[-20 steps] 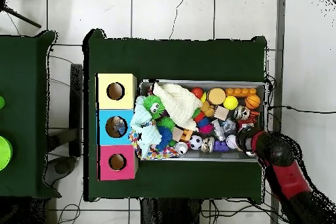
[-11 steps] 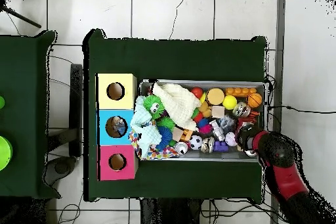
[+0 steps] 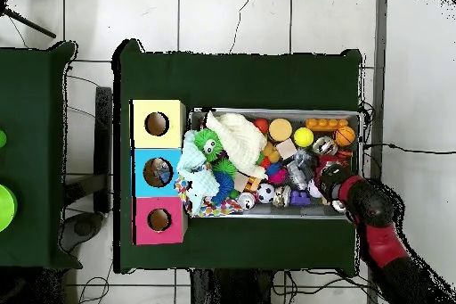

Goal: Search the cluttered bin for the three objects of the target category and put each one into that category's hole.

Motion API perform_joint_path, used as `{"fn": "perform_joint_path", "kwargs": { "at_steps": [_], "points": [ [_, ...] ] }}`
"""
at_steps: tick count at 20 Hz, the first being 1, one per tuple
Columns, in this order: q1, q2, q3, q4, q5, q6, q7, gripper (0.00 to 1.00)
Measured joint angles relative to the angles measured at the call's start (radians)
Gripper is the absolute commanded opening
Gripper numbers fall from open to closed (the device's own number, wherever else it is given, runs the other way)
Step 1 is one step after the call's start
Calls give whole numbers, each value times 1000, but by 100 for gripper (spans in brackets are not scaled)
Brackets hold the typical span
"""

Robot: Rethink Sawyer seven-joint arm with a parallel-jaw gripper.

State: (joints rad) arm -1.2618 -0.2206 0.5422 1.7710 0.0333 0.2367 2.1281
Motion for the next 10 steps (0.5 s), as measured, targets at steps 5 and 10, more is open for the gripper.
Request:
{"fn": "perform_joint_path", "kwargs": {
  "at_steps": [5,10],
  "points": [
    [-1,1,17,10,-50,-64,0,0],
    [36,-15,9,13,-51,-121,0,0]
  ]
}}
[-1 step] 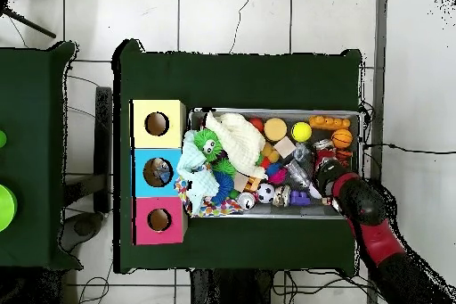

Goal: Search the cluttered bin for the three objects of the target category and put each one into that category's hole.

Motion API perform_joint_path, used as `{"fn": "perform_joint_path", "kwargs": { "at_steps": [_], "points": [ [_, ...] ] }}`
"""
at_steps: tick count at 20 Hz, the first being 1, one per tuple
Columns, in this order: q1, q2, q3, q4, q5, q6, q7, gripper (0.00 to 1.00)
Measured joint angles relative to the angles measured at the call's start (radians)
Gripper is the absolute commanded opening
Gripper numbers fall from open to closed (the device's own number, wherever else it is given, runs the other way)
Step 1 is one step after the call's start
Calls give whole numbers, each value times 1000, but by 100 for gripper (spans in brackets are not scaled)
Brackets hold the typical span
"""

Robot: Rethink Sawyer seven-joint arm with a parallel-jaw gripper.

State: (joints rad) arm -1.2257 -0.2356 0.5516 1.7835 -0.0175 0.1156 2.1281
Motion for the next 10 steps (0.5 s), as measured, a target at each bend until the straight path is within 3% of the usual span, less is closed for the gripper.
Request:
{"fn": "perform_joint_path", "kwargs": {
  "at_steps": [7,10],
  "points": [
    [90,-103,-65,1,-1,22,0,0],
    [127,-164,-88,-7,-2,84,0,0]
  ]
}}
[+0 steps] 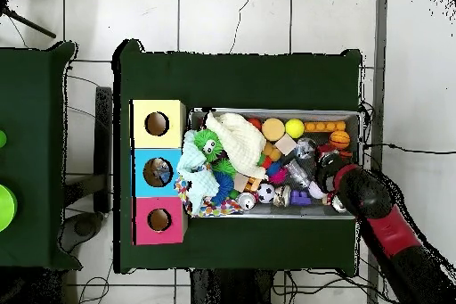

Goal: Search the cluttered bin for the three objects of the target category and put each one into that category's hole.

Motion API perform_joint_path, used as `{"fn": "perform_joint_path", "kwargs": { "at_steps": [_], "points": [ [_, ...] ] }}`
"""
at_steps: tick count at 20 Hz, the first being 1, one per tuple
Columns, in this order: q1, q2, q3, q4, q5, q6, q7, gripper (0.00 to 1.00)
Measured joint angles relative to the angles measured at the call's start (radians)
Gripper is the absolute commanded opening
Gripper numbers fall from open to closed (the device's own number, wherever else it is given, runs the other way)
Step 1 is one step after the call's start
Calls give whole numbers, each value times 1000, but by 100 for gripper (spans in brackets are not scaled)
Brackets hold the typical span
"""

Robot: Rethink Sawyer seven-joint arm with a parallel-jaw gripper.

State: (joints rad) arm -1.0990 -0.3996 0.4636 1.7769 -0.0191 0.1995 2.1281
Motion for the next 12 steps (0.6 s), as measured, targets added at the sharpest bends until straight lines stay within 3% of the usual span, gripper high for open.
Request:
{"fn": "perform_joint_path", "kwargs": {
  "at_steps": [7,12],
  "points": [
    [83,-129,-37,-66,-9,255,0,0],
    [165,-239,-76,-162,-50,476,0,0]
  ]
}}
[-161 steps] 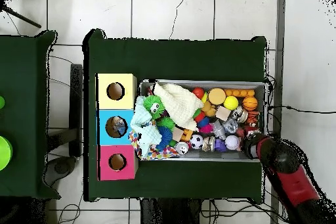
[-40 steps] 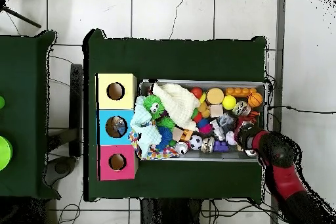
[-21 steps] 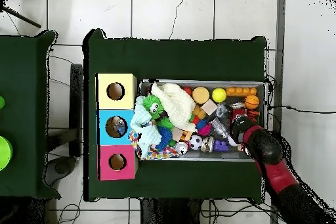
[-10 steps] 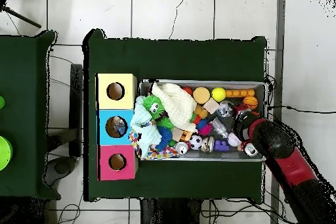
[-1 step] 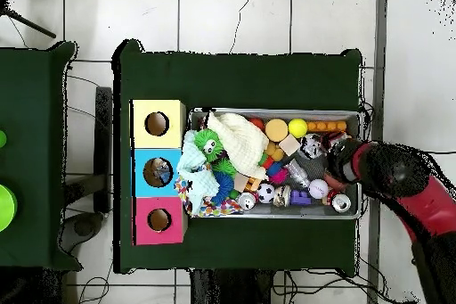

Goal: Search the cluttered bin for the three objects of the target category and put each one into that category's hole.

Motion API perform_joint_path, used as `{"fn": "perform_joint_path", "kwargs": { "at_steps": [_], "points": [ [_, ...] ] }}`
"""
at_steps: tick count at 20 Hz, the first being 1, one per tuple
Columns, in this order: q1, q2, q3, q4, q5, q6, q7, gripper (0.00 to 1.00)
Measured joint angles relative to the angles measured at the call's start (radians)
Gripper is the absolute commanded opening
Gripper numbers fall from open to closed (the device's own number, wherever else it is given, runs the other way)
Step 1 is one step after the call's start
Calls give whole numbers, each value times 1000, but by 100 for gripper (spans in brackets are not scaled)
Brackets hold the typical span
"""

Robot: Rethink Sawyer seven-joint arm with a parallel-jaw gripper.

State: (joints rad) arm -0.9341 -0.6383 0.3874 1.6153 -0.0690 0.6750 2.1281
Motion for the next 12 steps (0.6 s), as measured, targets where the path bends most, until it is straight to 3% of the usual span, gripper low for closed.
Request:
{"fn": "perform_joint_path", "kwargs": {
  "at_steps": [5,12],
  "points": [
    [95,-101,-68,-99,-35,157,0,0],
    [248,-211,-213,-162,-26,276,22,0]
  ]
}}
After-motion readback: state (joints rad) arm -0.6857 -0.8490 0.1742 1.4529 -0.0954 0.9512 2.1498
